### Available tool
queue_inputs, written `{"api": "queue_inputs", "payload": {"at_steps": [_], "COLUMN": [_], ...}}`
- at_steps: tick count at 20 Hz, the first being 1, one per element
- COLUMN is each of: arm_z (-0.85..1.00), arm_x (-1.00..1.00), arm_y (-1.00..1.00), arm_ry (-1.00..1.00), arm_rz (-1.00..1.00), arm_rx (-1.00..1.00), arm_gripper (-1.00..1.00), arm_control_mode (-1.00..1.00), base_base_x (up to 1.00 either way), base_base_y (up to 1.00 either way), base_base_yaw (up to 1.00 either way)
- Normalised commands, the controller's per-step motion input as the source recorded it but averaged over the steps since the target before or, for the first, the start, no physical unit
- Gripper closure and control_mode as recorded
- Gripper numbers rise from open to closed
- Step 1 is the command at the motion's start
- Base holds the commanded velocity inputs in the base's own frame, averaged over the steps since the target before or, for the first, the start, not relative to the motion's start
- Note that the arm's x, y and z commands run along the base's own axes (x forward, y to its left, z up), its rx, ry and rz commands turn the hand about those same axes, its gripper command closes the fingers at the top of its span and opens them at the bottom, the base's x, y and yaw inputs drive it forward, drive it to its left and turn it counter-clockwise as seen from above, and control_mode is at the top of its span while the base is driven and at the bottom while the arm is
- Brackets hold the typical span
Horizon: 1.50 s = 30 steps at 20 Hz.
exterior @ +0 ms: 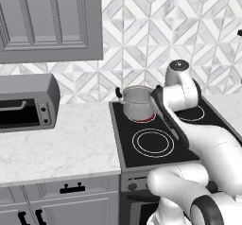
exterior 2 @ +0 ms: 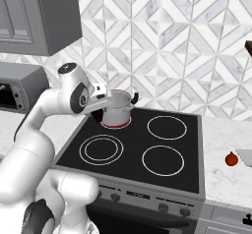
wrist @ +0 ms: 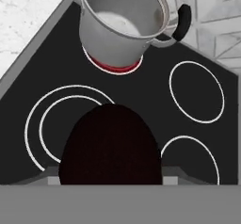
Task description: Put the tomato and avocado in the pot. Retrieve the spatula and lightly stir the vegetables in the pot.
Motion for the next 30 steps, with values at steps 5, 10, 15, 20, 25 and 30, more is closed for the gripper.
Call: {"api": "queue_inputs", "payload": {"at_steps": [5, 10, 15, 20, 25, 30], "arm_z": [0.04, 0.01, 0.0, -0.14, -0.55, -0.62], "arm_x": [1.0, 1.0, 0.92, 0.92, 0.67, 0.51], "arm_y": [0.0, 0.0, 0.0, 0.09, 0.06, 0.01], "arm_ry": [0.35, 0.24, 0.18, 0.13, 0.04, 0.01], "arm_rz": [0.28, 0.23, 0.03, 0.01, 0.01, 0.0], "arm_rx": [0.17, 0.01, 0.0, 0.0, 0.0, 0.0], "arm_gripper": [1.0, 1.0, 1.0, 1.0, 1.0, 1.0], "arm_control_mode": [-1.0, -1.0, -1.0, -1.0, -1.0, -1.0], "base_base_x": [0.0, 0.0, 0.0, 0.0, 0.0, 0.0], "base_base_y": [0.0, 0.0, 0.0, 0.0, 0.0, 0.0], "base_base_yaw": [0.0, 0.0, 0.0, 0.0, 0.0, 0.0]}}
